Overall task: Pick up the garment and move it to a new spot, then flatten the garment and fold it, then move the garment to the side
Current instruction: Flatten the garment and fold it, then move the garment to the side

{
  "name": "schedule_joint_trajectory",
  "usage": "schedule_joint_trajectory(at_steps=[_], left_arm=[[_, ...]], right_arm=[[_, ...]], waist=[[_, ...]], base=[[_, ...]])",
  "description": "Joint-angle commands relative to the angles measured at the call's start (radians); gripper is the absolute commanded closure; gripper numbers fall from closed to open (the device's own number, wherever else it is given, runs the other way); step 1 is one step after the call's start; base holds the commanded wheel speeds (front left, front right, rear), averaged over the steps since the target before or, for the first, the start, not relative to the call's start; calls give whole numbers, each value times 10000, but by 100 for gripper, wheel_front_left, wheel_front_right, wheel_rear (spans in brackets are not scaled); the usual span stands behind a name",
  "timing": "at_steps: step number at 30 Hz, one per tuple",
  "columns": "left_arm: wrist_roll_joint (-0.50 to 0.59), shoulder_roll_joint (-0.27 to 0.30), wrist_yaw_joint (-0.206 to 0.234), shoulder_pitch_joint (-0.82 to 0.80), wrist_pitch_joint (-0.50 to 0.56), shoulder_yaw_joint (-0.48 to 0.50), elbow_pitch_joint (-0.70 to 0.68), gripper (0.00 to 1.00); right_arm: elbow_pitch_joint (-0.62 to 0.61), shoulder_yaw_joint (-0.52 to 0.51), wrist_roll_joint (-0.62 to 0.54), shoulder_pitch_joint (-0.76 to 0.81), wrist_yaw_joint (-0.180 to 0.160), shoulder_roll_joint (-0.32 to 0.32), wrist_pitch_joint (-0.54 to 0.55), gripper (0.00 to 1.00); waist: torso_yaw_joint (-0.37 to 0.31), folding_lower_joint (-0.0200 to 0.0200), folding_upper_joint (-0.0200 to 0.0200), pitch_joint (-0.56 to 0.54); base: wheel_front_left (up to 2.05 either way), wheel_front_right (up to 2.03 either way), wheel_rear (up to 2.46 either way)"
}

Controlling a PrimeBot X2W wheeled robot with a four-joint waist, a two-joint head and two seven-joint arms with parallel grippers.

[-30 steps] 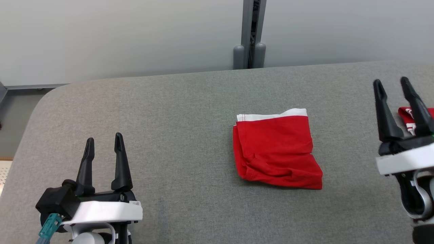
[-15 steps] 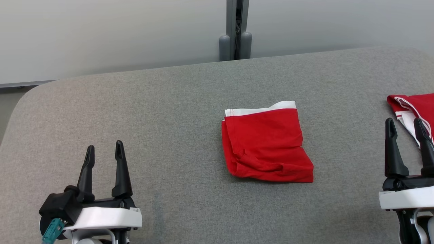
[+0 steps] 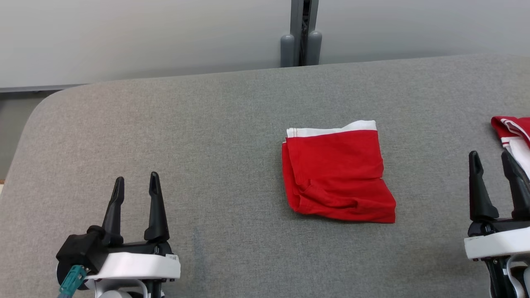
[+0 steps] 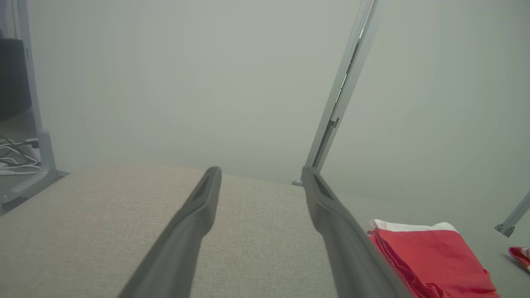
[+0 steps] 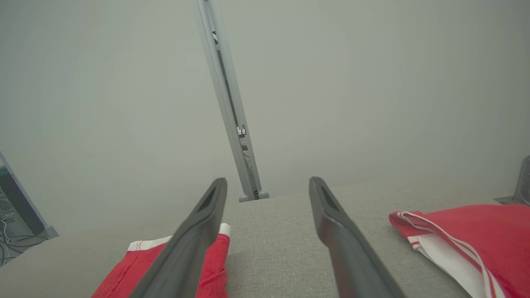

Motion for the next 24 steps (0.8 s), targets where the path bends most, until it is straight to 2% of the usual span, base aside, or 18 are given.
schedule_joint_trajectory(at_steps=[1, 4, 11, 13, 19, 24], left_arm=[[-77, 38, 25, -167, -8, -60, -1, 0], [-106, 42, 64, -287, -8, -244, 17, 0], [25, 36, 50, -689, -8, -670, 112, 0], [123, 41, 114, -809, -8, -775, 147, 0], [73, 36, 238, -1124, -8, -1113, 95, 0], [44, 38, 332, -1194, -8, -1237, 63, 0]], right_arm=[[222, 236, 323, -203, 2, -227, 112, 0], [669, 1119, 1211, -567, 0, -913, 993, 0], [885, 3278, 4295, -1769, 0, -2488, 3217, 0], [912, 3789, 4679, -2173, 0, -3106, 3578, 0], [1407, 4834, 6035, -2957, 0, -4086, 4533, 0], [1722, 5401, 6670, -3334, 0, -4465, 4925, 0]], waist=[[117, 0, -1, 178], [251, 0, -1, 419], [593, 0, -1, 1156], [755, 0, -1, 1332], [1272, 0, -1, 1780], [1582, 0, -1, 1986]], base=[[0, 0, 0], [0, 0, 0], [0, 0, 0], [0, 0, 0], [0, 0, 0], [0, 0, 0]])
